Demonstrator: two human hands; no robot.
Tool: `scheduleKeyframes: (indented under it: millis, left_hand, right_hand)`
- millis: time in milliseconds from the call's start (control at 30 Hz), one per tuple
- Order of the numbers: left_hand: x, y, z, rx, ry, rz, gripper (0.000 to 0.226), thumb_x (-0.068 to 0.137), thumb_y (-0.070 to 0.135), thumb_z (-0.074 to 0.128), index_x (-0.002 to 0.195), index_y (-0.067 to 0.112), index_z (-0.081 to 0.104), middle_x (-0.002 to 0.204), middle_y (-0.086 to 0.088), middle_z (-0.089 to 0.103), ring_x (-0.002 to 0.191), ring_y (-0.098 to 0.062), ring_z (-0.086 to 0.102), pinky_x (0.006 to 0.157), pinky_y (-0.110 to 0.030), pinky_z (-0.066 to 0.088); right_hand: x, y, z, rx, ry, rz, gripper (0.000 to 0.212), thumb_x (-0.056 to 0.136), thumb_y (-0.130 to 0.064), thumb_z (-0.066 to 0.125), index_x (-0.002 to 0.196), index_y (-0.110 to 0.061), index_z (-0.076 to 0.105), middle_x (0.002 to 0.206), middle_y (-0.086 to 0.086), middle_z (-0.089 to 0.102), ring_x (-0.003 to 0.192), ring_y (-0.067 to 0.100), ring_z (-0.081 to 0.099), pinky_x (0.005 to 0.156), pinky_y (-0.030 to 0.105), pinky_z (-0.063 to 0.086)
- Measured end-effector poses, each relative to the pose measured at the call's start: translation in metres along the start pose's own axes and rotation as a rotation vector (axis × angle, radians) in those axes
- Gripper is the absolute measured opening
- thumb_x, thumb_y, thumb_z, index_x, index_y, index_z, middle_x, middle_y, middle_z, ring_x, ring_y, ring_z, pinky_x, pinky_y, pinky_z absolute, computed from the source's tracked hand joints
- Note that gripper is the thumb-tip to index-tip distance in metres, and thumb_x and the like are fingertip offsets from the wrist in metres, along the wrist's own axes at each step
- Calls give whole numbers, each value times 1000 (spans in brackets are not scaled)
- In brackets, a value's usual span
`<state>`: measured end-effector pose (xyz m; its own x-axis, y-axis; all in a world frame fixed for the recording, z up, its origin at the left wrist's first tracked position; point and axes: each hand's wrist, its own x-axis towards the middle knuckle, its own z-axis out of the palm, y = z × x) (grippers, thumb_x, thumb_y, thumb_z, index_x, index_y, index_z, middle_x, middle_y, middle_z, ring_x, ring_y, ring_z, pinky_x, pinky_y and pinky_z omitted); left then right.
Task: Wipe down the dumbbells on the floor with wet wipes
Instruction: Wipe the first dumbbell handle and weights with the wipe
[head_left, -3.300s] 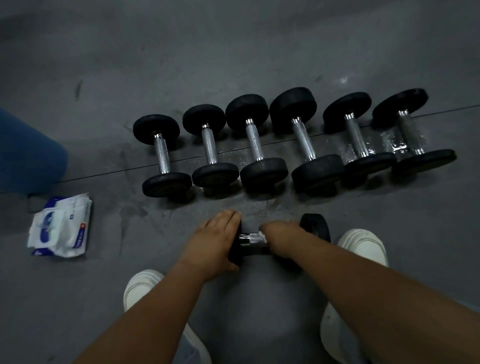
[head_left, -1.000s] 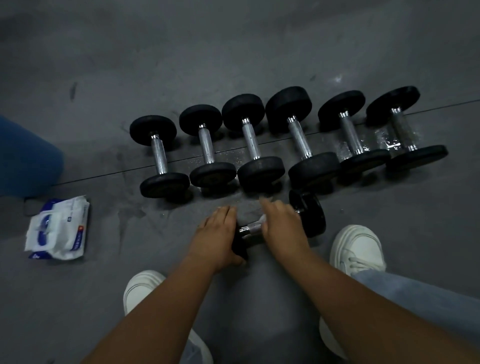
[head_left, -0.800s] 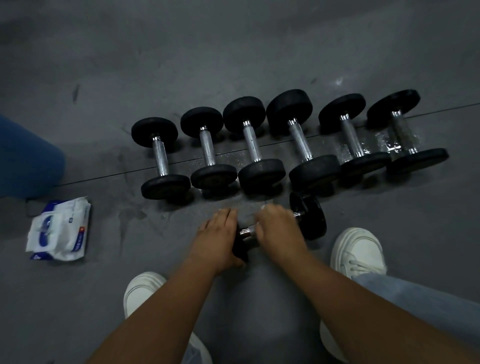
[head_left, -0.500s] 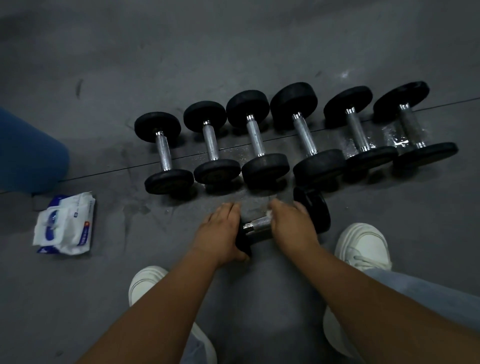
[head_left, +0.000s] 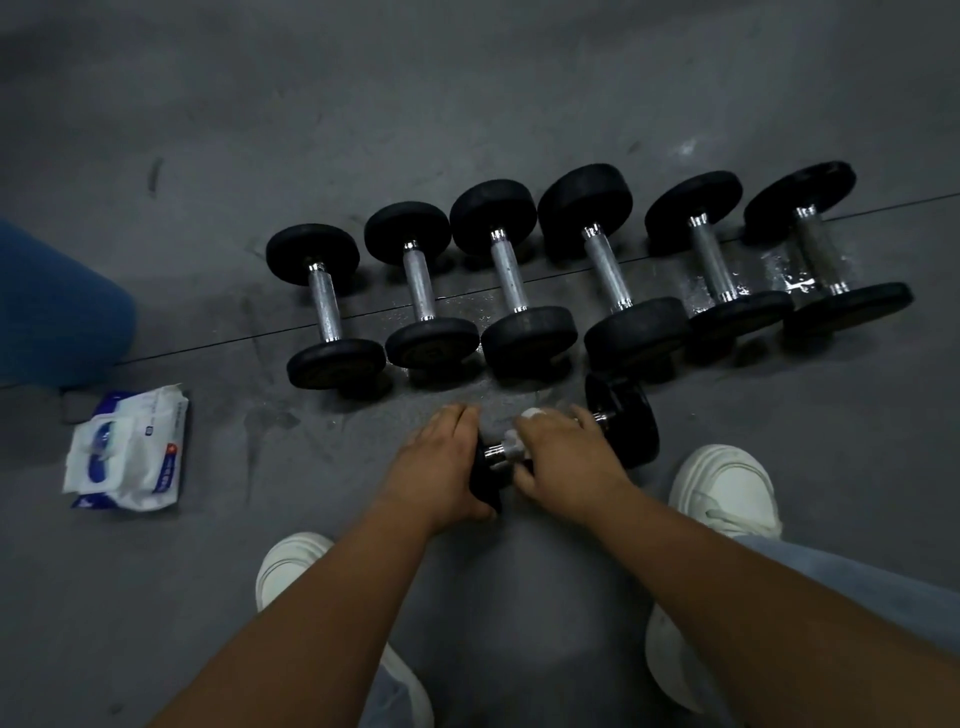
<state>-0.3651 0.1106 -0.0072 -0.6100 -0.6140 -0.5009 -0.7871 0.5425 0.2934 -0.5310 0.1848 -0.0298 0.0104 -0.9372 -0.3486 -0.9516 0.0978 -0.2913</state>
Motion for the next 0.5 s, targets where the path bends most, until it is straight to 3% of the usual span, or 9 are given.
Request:
scheduleKeyframes:
  millis: [67, 133, 200, 267, 367, 433, 500]
  left_hand:
    - [-2, 0, 0, 6, -2, 0, 131, 58, 52, 86, 156, 18, 5, 162, -4, 8, 148, -24, 17, 117, -38, 27]
    - [-9, 0, 1, 28, 27, 13, 129, 61, 54, 84, 156, 20, 3, 162, -2, 3, 148, -23, 16, 114, -38, 31]
    - [-16, 1, 5, 38, 64, 47, 120, 64, 55, 82, 153, 22, 9, 159, 1, 8, 142, -21, 26, 107, -35, 38]
    - [-20, -2, 8, -3, 54, 89, 112, 65, 54, 81, 151, 22, 16, 156, 3, 17, 136, -19, 35, 104, -33, 42]
    - [-20, -7, 4, -96, -33, 108, 112, 67, 54, 79, 153, 22, 15, 158, 3, 21, 140, -18, 34, 109, -29, 34]
    - [-21, -7, 3, -123, -26, 105, 112, 70, 53, 76, 155, 22, 11, 162, 3, 16, 145, -17, 27, 112, -27, 29]
    - [-23, -3, 6, -125, -5, 85, 113, 72, 53, 73, 157, 21, 6, 164, 2, 8, 148, -17, 20, 116, -30, 26]
  right_hand:
    - [2, 7, 0, -143, -108, 15, 55, 77, -37, 63, 127, -24, 47, 126, 0, 55, 121, 21, 50, 107, 42, 24]
    - [15, -1, -9, -172, -188, 86, 38, 85, -28, 58, 122, -25, 49, 126, 2, 57, 119, 24, 50, 100, 41, 28]
    - [32, -4, -13, -173, -287, 89, 28, 88, -26, 56, 116, -24, 54, 124, 5, 59, 118, 26, 52, 97, 39, 31]
    - [36, 1, -13, -118, -487, 47, 31, 85, -27, 62, 115, -23, 57, 122, 6, 60, 113, 26, 56, 92, 36, 38]
    - [30, 8, -10, 4, -765, 95, 40, 79, -23, 70, 117, -23, 59, 116, 4, 62, 99, 23, 59, 81, 32, 45]
    - [29, 9, -14, 60, -762, 141, 41, 78, -23, 71, 117, -25, 59, 113, 3, 62, 97, 22, 59, 81, 32, 47]
    - [26, 9, -18, 39, -652, 154, 37, 77, -27, 70, 112, -25, 58, 110, 1, 62, 98, 23, 59, 80, 32, 46]
